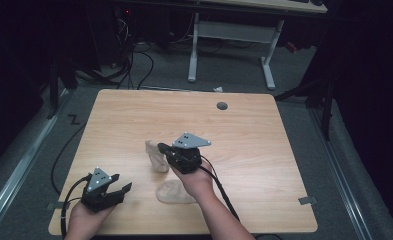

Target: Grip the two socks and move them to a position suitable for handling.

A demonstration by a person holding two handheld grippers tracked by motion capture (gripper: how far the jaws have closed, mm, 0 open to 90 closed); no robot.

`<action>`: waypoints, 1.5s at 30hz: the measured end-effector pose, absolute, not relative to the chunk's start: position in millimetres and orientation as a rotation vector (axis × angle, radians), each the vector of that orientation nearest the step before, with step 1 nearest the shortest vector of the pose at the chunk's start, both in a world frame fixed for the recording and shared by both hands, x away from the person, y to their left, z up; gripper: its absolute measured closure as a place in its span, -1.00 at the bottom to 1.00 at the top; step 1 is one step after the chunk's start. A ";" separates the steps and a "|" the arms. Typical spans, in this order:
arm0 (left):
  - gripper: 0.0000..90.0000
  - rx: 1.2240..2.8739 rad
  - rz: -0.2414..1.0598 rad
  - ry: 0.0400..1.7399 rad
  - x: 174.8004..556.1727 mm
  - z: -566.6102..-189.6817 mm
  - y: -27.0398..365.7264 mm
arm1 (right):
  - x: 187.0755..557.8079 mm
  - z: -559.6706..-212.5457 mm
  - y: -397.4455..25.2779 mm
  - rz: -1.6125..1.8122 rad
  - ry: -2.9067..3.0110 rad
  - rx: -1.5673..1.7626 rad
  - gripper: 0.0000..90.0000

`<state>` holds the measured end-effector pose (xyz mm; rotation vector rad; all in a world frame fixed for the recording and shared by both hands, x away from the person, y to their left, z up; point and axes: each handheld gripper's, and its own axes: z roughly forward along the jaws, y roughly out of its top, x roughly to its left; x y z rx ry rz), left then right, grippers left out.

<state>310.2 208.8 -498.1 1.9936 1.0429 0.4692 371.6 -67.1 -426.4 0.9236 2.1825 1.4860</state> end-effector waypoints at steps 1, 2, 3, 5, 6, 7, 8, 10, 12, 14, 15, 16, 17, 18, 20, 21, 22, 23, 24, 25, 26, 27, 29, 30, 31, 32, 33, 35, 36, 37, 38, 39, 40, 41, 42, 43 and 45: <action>-0.06 1.993 0.476 1.043 310.0 -497.5 209.2 | 372.1 -427.4 -66.0 1.481 2.185 0.927 0.98; -0.06 1.991 0.472 1.042 309.8 -497.4 209.2 | 372.7 -428.2 -65.9 1.473 2.186 0.929 0.98; -0.06 1.992 0.471 1.041 309.8 -497.1 209.4 | 373.4 -428.9 -66.5 1.466 2.186 0.936 0.97; -0.06 1.992 0.476 1.040 310.1 -497.3 209.4 | 375.0 -429.7 -69.5 1.456 2.190 0.944 0.97; -0.05 1.995 0.480 1.041 310.1 -497.5 209.2 | 376.2 -430.1 -71.9 1.448 2.191 0.948 0.97; -0.05 2.004 0.485 1.039 310.2 -497.9 208.9 | 376.9 -430.3 -73.0 1.447 2.186 0.955 0.97; -0.05 2.007 0.490 1.039 310.2 -498.1 208.3 | 378.0 -430.4 -74.9 1.443 2.184 0.957 0.97; -0.05 2.007 0.492 1.036 309.8 -497.9 207.5 | 379.2 -430.7 -77.2 1.438 2.173 0.962 0.97; -0.05 2.009 0.493 1.033 309.4 -497.7 207.0 | 380.3 -431.5 -81.0 1.434 2.161 0.970 0.97; -0.04 2.010 0.489 1.032 309.5 -498.3 206.4 | 381.9 -432.8 -86.7 1.440 2.158 0.992 0.97; -0.04 2.012 0.492 1.031 310.1 -498.9 206.2 | 382.6 -433.3 -89.1 1.437 2.157 0.998 0.97; -0.04 2.016 0.490 1.033 310.6 -499.2 206.2 | 382.8 -433.7 -90.7 1.437 2.156 1.004 0.97; -0.04 2.015 0.490 1.037 311.0 -499.5 206.0 | 382.7 -433.6 -91.1 1.436 2.157 1.004 0.97; -0.04 2.015 0.489 1.038 311.3 -499.7 205.9 | 382.2 -433.1 -90.7 1.435 2.157 0.999 0.97; -0.04 2.016 0.490 1.038 310.8 -499.1 205.4 | 381.3 -431.0 -88.0 1.448 2.153 0.984 0.97; -0.04 2.016 0.492 1.034 310.4 -498.8 205.3 | 381.2 -430.3 -86.6 1.451 2.154 0.978 0.97; -0.04 2.015 0.492 1.032 310.0 -498.6 205.0 | 381.0 -429.2 -84.0 1.460 2.156 0.977 0.97; -0.04 2.012 0.492 1.034 309.8 -498.5 204.6 | 381.0 -428.3 -80.6 1.472 2.160 0.973 0.97; -0.04 2.016 0.492 1.034 309.9 -498.3 204.9 | 380.1 -427.0 -74.6 1.478 2.168 0.960 0.97; -0.04 2.017 0.489 1.035 310.1 -498.4 205.1 | 379.1 -426.1 -70.3 1.477 2.174 0.951 0.97; -0.03 2.016 0.483 1.038 310.4 -498.7 205.3 | 378.2 -425.0 -65.7 1.481 2.179 0.936 0.97; -0.03 2.015 0.481 1.040 310.5 -499.1 205.4 | 376.2 -422.4 -59.1 1.489 2.183 0.915 0.97; -0.03 2.018 0.478 1.041 310.6 -499.3 205.8 | 373.6 -417.1 -52.1 1.508 2.175 0.886 0.97; -0.03 2.017 0.478 1.040 310.5 -499.1 206.0 | 373.1 -414.8 -51.2 1.521 2.167 0.885 0.97; -0.03 2.015 0.476 1.039 310.5 -498.6 206.5 | 373.2 -413.6 -51.5 1.528 2.163 0.889 0.97; -0.03 2.010 0.477 1.040 310.4 -498.5 206.6 | 374.0 -413.2 -53.2 1.527 2.154 0.897 0.97; -0.03 2.009 0.478 1.038 310.5 -498.3 207.1 | 374.9 -413.7 -54.8 1.519 2.154 0.905 0.97; -0.03 2.014 0.478 1.037 311.0 -498.0 207.8 | 379.4 -418.9 -60.9 1.492 2.158 0.931 0.97; -0.02 2.016 0.477 1.037 311.5 -498.2 207.7 | 382.3 -423.8 -65.5 1.481 2.161 0.963 0.97; -0.02 2.011 0.477 1.041 311.9 -498.5 206.9 | 384.6 -428.1 -69.1 1.472 2.159 0.983 0.97; -0.02 2.018 0.475 1.039 312.3 -498.5 206.7 | 386.2 -432.5 -72.4 1.457 2.157 1.002 0.97; -0.02 2.017 0.475 1.038 312.6 -498.8 206.1 | 387.6 -436.7 -75.7 1.437 2.157 1.019 0.97; -0.02 2.018 0.476 1.038 312.6 -498.9 205.0 | 388.6 -439.9 -78.2 1.430 2.157 1.033 0.97; -0.02 2.024 0.475 1.034 312.5 -498.9 204.3 | 389.9 -444.8 -82.4 1.414 2.157 1.050 0.97; -0.02 2.025 0.476 1.034 312.3 -499.2 203.3 | 390.5 -448.2 -85.6 1.401 2.156 1.064 0.97; -0.02 2.028 0.474 1.030 312.4 -499.4 202.8 | 391.2 -451.2 -88.9 1.392 2.157 1.076 0.97; -0.02 2.027 0.475 1.036 312.8 -499.7 201.9 | 391.7 -456.0 -95.3 1.374 2.153 1.093 0.97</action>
